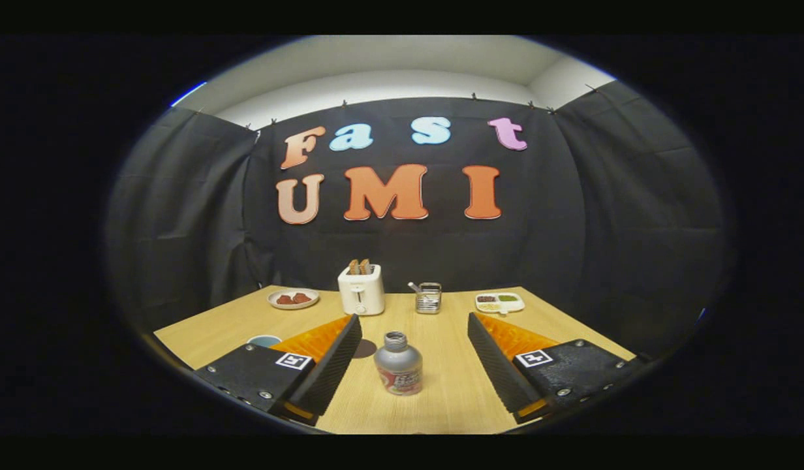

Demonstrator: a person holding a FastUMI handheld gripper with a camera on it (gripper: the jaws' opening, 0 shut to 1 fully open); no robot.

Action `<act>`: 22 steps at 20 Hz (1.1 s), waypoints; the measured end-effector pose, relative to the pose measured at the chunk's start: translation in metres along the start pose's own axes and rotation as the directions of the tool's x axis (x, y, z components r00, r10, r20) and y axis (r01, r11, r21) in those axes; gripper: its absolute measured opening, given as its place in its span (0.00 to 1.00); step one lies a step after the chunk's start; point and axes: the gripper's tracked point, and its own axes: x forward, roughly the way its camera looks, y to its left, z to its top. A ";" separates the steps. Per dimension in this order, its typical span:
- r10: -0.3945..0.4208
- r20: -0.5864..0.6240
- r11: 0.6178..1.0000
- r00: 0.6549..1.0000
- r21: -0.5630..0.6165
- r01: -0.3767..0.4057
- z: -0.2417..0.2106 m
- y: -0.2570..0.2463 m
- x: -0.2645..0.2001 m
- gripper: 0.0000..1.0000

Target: Take the bottle from table, then pour the juice into the cup, finally place the bottle on the coaster

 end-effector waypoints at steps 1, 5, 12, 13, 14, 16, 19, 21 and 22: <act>0.008 -0.005 1.000 1.000 -0.008 -0.008 -0.007 0.004 0.007 0.97; 0.014 -0.022 0.998 1.000 -0.059 -0.016 -0.036 0.011 0.034 0.98; 0.026 -0.084 0.995 0.996 -0.095 -0.034 -0.086 0.020 0.049 0.98; 0.027 -0.094 0.996 0.995 -0.083 -0.035 -0.092 0.020 0.050 0.97; 0.025 -0.106 0.997 0.994 -0.073 -0.033 -0.097 0.020 0.051 0.97; 0.022 -0.121 0.998 0.992 -0.062 -0.029 -0.108 0.019 0.050 0.97; 0.018 -0.141 0.998 0.990 -0.053 -0.026 -0.122 0.016 0.050 0.97; 0.019 -0.158 0.999 0.987 -0.041 -0.025 -0.131 0.016 0.051 0.98; 0.017 -0.168 0.999 0.986 -0.037 -0.023 -0.136 0.016 0.051 0.97</act>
